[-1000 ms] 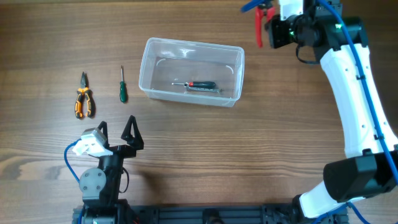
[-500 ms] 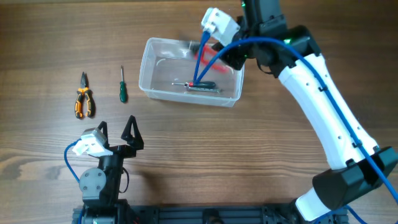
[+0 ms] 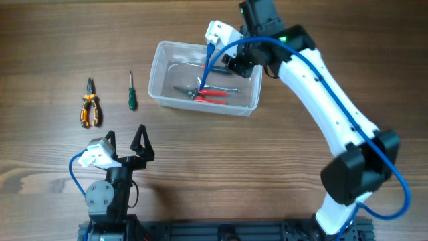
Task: Pack container
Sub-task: 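Lower the shears into the container, open the right gripper, withdraw, then raise the left arm and move its gripper over the orange pliers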
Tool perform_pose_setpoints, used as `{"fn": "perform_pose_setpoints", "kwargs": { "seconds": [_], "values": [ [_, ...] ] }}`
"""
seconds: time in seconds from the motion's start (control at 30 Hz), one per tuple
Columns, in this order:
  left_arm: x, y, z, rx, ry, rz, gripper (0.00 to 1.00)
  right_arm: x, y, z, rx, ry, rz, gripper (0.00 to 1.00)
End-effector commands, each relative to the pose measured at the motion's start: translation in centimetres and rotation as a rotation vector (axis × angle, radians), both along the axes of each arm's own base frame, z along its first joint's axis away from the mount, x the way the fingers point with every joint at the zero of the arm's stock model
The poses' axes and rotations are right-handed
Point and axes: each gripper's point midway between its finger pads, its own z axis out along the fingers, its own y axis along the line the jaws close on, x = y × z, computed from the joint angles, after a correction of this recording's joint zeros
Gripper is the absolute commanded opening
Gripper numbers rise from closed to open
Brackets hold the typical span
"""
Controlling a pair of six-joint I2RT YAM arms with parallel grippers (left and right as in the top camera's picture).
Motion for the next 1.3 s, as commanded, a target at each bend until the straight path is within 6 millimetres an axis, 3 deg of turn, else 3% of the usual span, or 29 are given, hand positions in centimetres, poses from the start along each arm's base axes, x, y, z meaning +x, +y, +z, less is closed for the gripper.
{"fn": "perform_pose_setpoints", "kwargs": {
  "seconds": [0.0, 0.17, 0.3, 0.4, 0.5, 0.63, 0.73, 0.8, 0.87, 0.93, 1.07, 1.27],
  "values": [
    [0.0, -0.2, -0.2, -0.014, -0.001, -0.011, 1.00, 0.7, 0.6, -0.2, 0.046, 0.025, -0.080, 0.30],
    [0.0, -0.2, -0.2, -0.014, -0.001, -0.011, 1.00, 1.6, 0.6, 1.9, 0.122, 0.001, -0.184, 0.30],
    [0.0, -0.2, -0.2, -0.014, -0.001, -0.011, 1.00, 3.8, -2.5, 4.4, 0.176, -0.059, -0.445, 0.25],
    [0.0, -0.2, -0.2, -0.014, -0.001, -0.011, 1.00, 5.6, -8.1, 6.2, 0.198, -0.117, -0.747, 0.29],
    [0.0, -0.2, -0.2, -0.014, -0.001, -0.011, 1.00, 6.0, -13.0, 6.9, 0.211, -0.127, -0.946, 0.33],
    [0.0, -0.2, -0.2, -0.014, -0.001, -0.011, 1.00, 5.7, -20.0, 6.3, 0.204, -0.085, -1.137, 0.43],
    [0.0, -0.2, -0.2, -0.014, -0.001, -0.011, 1.00, 4.9, -25.5, 5.3, 0.199, -0.038, -1.296, 0.67],
    [0.0, -0.2, -0.2, -0.014, -0.001, -0.011, 1.00, 4.6, -27.9, 5.1, 0.202, -0.022, -1.337, 0.73],
    [0.0, -0.2, -0.2, -0.014, -0.001, -0.011, 1.00, 4.3, -30.6, 5.1, 0.204, -0.026, -1.393, 0.85],
    [0.0, -0.2, -0.2, -0.014, -0.001, -0.011, 1.00, 4.1, -32.2, 5.1, 0.206, -0.029, -1.426, 0.99],
    [0.0, -0.2, -0.2, -0.014, -0.001, -0.011, 1.00, 3.7, -33.7, 5.0, 0.201, -0.026, -1.459, 1.00],
    [0.0, -0.2, -0.2, -0.014, -0.001, -0.011, 1.00, 3.7, -33.6, 5.0, 0.202, -0.028, -1.458, 1.00]
  ]
}}
